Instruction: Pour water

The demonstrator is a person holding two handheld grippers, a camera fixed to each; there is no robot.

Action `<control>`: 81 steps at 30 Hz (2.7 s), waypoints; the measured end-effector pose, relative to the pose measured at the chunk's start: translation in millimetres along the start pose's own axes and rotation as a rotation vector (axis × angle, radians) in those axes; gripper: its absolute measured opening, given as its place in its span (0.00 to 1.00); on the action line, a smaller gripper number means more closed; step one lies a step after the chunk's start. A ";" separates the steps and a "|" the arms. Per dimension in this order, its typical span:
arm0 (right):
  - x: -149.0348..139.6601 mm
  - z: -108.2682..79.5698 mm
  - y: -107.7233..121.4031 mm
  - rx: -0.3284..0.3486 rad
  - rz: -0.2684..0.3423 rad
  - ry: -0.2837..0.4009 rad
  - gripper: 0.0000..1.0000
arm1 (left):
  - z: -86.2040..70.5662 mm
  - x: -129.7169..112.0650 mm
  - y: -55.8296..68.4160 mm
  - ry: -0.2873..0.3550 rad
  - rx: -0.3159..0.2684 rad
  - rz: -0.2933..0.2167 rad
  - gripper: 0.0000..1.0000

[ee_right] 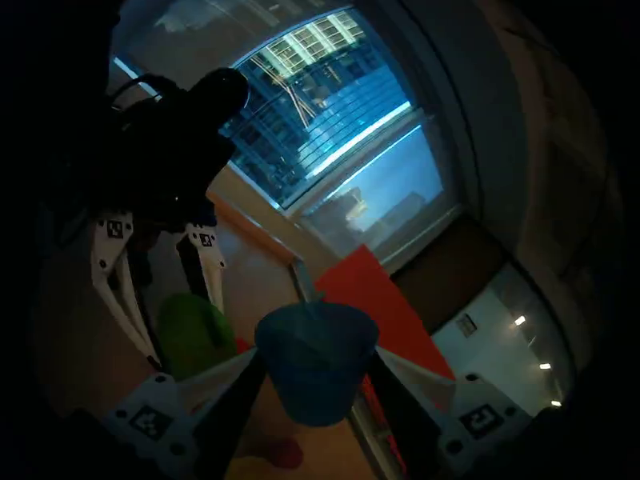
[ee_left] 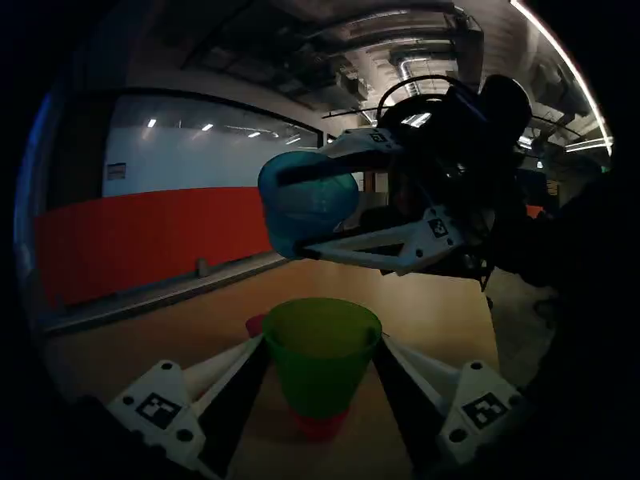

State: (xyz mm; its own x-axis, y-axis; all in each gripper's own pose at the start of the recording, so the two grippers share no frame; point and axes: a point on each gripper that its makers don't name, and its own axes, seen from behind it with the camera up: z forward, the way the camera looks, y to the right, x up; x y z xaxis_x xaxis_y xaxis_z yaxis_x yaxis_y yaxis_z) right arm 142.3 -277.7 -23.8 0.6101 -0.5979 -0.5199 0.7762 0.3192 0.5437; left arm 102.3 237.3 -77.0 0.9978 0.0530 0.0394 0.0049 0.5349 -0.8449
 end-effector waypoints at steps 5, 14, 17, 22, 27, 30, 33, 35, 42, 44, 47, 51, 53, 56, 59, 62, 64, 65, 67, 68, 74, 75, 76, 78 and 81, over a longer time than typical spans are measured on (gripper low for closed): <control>-0.8 1.8 1.5 0.000 -0.045 -0.007 0.87 | 2.1 2.0 0.3 0.007 -0.007 -0.016 0.86; -1.4 5.7 5.2 -0.009 -0.121 -0.016 0.87 | 4.3 6.1 -1.0 0.018 -0.012 -0.032 0.86; -2.3 7.2 5.7 -0.013 -0.148 -0.022 0.87 | 5.3 6.0 -0.3 0.020 -0.016 -0.037 0.85; -2.9 9.0 6.7 -0.021 -0.187 -0.026 0.87 | 5.8 6.1 -0.5 0.020 -0.016 -0.034 0.85; -2.7 10.8 8.1 -0.026 -0.212 -0.028 0.87 | 5.4 7.2 -1.3 0.023 -0.015 -0.037 0.85; -2.3 11.3 9.8 -0.033 -0.232 -0.027 0.87 | 4.7 7.8 -1.6 0.025 -0.015 -0.038 0.85; -1.5 12.0 11.7 -0.041 -0.256 -0.029 0.87 | 3.9 7.1 -1.4 0.024 -0.013 -0.036 0.85; -0.9 12.5 13.4 -0.047 -0.269 -0.027 0.87 | 3.8 7.5 -1.1 0.024 -0.012 -0.033 0.85; 2.9 13.2 18.7 -0.065 -0.313 -0.023 0.87 | 4.3 8.9 -0.9 0.027 -0.010 -0.029 0.85; 4.2 13.1 19.6 -0.070 -0.330 -0.022 0.87 | 4.4 8.7 -0.3 0.026 -0.011 -0.029 0.85; 6.0 12.9 21.0 -0.077 -0.355 -0.024 0.87 | 4.4 8.9 -0.2 0.025 -0.011 -0.027 0.85; 7.9 12.8 23.4 -0.087 -0.385 -0.027 0.87 | 3.8 9.5 -0.4 0.026 -0.008 -0.023 0.85; 8.8 12.7 24.2 -0.091 -0.397 -0.027 0.87 | 3.6 9.6 -0.2 0.026 -0.007 -0.022 0.85; 10.2 12.6 25.4 -0.097 -0.415 -0.027 0.87 | 3.6 9.9 -0.6 0.026 -0.005 -0.019 0.85; 11.2 12.6 26.8 -0.104 -0.433 -0.026 0.87 | 3.5 10.3 -0.2 0.025 -0.002 -0.015 0.85; 12.4 12.4 28.5 -0.111 -0.450 -0.025 0.87 | 3.0 10.5 1.3 0.024 -0.003 -0.012 0.85; 13.3 12.1 29.5 -0.114 -0.462 -0.024 0.87 | 2.6 10.9 2.3 0.024 -0.005 -0.009 0.85; 13.9 12.0 30.0 -0.115 -0.468 -0.024 0.87 | 2.3 11.2 2.7 0.024 -0.005 -0.008 0.85; 15.1 11.7 30.5 -0.118 -0.481 -0.022 0.87 | 2.0 12.1 3.3 0.025 -0.006 -0.005 0.85; 15.9 11.4 30.6 -0.120 -0.490 -0.022 0.87 | 1.9 12.8 3.6 0.026 -0.006 -0.004 0.85; 20.7 10.2 31.0 -0.130 -0.537 -0.021 0.87 | 0.9 15.9 4.5 0.029 -0.003 -0.001 0.85; 21.3 10.1 31.1 -0.132 -0.543 -0.021 0.87 | 0.7 16.4 4.6 0.029 -0.003 -0.001 0.85; 22.2 9.8 31.2 -0.134 -0.547 -0.020 0.87 | 0.5 16.8 4.4 0.030 -0.002 -0.001 0.85; 24.1 9.2 31.2 -0.138 -0.555 -0.018 0.87 | 0.1 17.8 4.1 0.031 0.000 0.000 0.85; 27.7 8.4 30.8 -0.142 -0.570 -0.014 0.87 | -0.1 18.1 3.6 0.031 0.000 -0.001 0.85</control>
State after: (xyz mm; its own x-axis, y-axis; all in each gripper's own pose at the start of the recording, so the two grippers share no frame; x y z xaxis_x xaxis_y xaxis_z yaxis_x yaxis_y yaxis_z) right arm 181.8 -290.6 -15.9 0.0887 -0.7136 -0.6950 0.9955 0.0393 0.0867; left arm 120.4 240.1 -79.4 0.9994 0.0259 0.0237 0.0062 0.5353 -0.8446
